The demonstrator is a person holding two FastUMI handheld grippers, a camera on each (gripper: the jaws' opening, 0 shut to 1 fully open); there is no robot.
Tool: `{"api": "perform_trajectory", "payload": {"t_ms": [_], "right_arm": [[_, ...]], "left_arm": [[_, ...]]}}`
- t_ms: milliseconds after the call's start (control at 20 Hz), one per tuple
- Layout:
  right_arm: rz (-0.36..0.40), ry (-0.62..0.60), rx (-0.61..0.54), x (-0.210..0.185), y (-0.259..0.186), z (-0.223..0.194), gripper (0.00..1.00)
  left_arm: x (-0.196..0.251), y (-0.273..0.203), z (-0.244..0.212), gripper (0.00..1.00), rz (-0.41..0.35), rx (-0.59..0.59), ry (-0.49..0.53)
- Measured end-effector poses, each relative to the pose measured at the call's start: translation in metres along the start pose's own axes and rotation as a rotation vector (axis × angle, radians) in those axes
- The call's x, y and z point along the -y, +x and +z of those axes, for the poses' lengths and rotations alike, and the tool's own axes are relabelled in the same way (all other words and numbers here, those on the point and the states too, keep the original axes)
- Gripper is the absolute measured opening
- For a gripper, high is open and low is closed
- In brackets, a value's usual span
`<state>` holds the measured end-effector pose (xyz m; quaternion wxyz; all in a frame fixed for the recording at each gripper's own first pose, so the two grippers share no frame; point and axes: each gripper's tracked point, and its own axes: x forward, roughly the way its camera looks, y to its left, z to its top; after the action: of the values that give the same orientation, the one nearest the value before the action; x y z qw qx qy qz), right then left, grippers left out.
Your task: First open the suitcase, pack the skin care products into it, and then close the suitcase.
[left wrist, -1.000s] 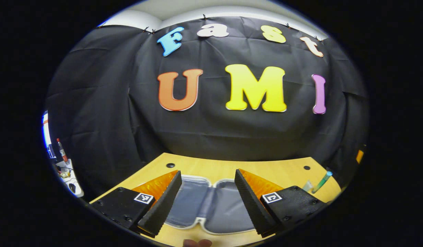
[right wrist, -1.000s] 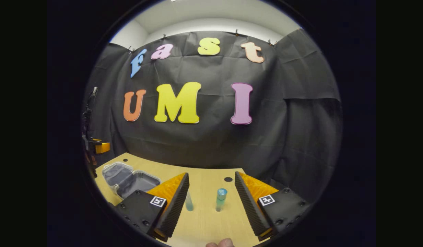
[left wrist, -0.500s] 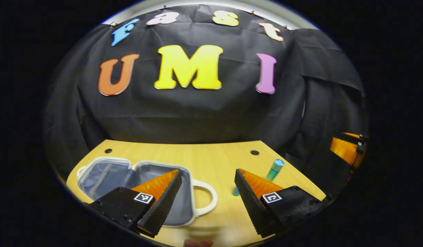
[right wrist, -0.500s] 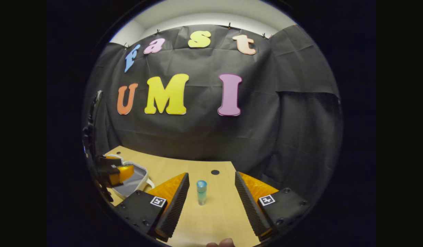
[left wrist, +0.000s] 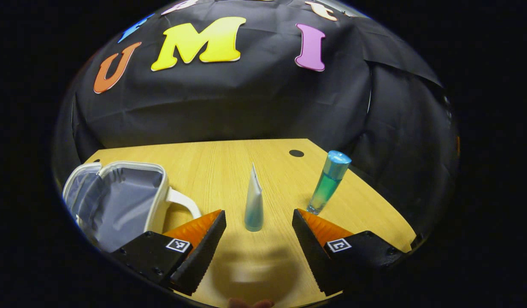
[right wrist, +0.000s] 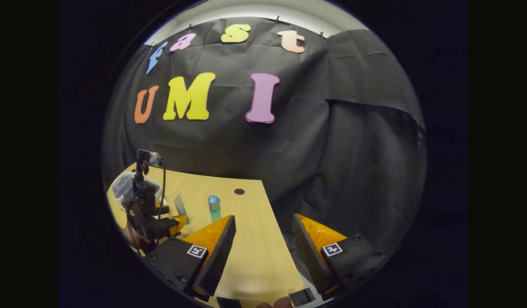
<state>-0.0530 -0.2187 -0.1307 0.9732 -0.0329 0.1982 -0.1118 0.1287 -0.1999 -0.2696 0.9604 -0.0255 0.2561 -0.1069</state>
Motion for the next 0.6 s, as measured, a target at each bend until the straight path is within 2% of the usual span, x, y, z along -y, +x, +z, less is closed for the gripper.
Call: {"api": "perform_trajectory", "payload": {"t_ms": [150, 400, 550, 600], "right_arm": [[-0.002, 0.021, -0.004, 0.001, 0.007, 0.000, 0.79], [0.004, 0.003, -0.013, 0.003, 0.019, -0.002, 0.79], [0.000, 0.011, -0.009, 0.005, 0.025, 0.000, 0.79], [-0.001, 0.013, -0.009, 0.005, 0.027, 0.001, 0.79]], "left_arm": [[-0.004, 0.026, -0.005, 0.99, 0.053, -0.009, 0.025], [-0.009, 0.056, -0.018, 0.99, 0.065, -0.060, 0.030], [-0.007, 0.058, -0.024, 0.80, 0.063, -0.093, -0.002], [-0.006, 0.060, -0.027, 0.76, 0.062, -0.103, 0.003]]}}
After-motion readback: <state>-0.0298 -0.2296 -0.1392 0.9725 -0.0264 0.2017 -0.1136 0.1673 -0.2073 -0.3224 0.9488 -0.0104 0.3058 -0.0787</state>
